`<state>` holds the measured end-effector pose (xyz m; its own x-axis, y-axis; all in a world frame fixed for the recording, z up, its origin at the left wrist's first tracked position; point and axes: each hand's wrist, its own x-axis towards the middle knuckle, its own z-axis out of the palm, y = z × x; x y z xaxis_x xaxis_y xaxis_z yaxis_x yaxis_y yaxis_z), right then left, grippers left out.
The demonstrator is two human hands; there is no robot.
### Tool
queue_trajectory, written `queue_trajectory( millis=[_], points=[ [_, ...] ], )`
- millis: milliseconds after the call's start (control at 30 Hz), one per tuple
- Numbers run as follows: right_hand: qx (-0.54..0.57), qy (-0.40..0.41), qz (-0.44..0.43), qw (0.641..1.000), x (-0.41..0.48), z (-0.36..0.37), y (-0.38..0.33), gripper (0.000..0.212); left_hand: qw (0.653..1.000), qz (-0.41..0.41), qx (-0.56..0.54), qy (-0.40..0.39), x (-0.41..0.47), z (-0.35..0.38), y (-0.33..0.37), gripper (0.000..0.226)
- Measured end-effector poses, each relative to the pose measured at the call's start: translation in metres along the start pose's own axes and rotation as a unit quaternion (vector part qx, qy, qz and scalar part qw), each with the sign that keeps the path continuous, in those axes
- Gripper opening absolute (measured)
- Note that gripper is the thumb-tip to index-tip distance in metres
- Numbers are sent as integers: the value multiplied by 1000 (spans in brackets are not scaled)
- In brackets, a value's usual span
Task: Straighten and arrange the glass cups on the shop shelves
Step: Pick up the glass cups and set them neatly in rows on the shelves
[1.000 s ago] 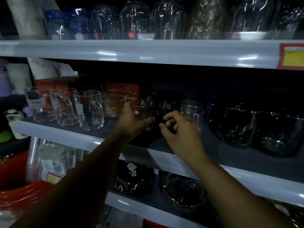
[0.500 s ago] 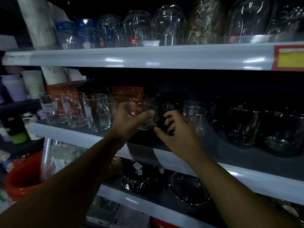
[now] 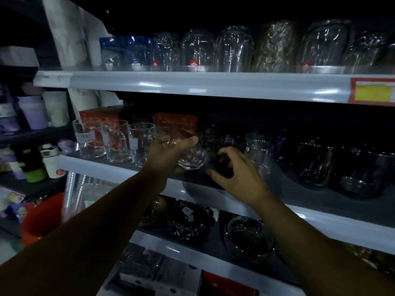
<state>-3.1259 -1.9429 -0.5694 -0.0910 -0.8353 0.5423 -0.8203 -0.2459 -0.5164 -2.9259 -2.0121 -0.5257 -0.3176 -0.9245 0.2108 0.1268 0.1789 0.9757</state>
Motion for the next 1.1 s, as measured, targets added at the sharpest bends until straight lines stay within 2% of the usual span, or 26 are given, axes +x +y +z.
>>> queue_trajectory(
  millis=[100, 200, 267, 367, 467, 567, 633, 767, 867, 900, 967, 1033, 1100],
  points=[
    [2, -10, -10, 1000, 0, 0, 1, 58, 999, -31, -24, -26, -3, 8, 0, 63],
    [23, -23, -19, 999, 0, -4, -1, 90, 997, -45, -52, -14, -5, 18, 4, 51],
    [67, -33, -26, 997, 0, -7, -4, 101, 995, -62, -72, -12, -8, 24, 8, 46],
    [147, -14, -20, 989, 7, -9, -16, 95, 992, -84, -89, -36, -6, 28, 11, 45],
    [201, 17, 5, 979, 18, -9, -28, 77, 989, -102, -97, -47, -4, 32, 9, 53],
    [222, 6, 17, 975, 26, -10, -31, 69, 985, -120, -120, -28, -2, 33, 3, 57],
    [230, -8, 22, 973, 31, -10, -30, 65, 983, -133, -117, -42, -4, 30, 1, 58],
    [171, -27, 15, 985, 43, -14, -35, 60, 983, -143, -98, -53, -4, 17, -2, 52],
    [44, -38, 5, 998, 58, -20, -40, 66, 998, -67, -2, 14, 2, 6, -4, 26],
    [5, -50, 1, 999, 63, -22, -42, 68, 998, -31, 43, 25, 2, 4, -5, 24],
    [-58, -92, -2, 994, 71, -22, -47, 70, 995, 41, 94, 14, 1, 1, -9, 27],
    [-104, -129, -10, 986, 74, -20, -52, 67, 992, 68, 105, -19, -1, 0, -14, 30],
    [-135, -150, -19, 979, 75, -15, -57, 60, 992, 85, 72, -59, -3, -2, -17, 43]
  ],
)
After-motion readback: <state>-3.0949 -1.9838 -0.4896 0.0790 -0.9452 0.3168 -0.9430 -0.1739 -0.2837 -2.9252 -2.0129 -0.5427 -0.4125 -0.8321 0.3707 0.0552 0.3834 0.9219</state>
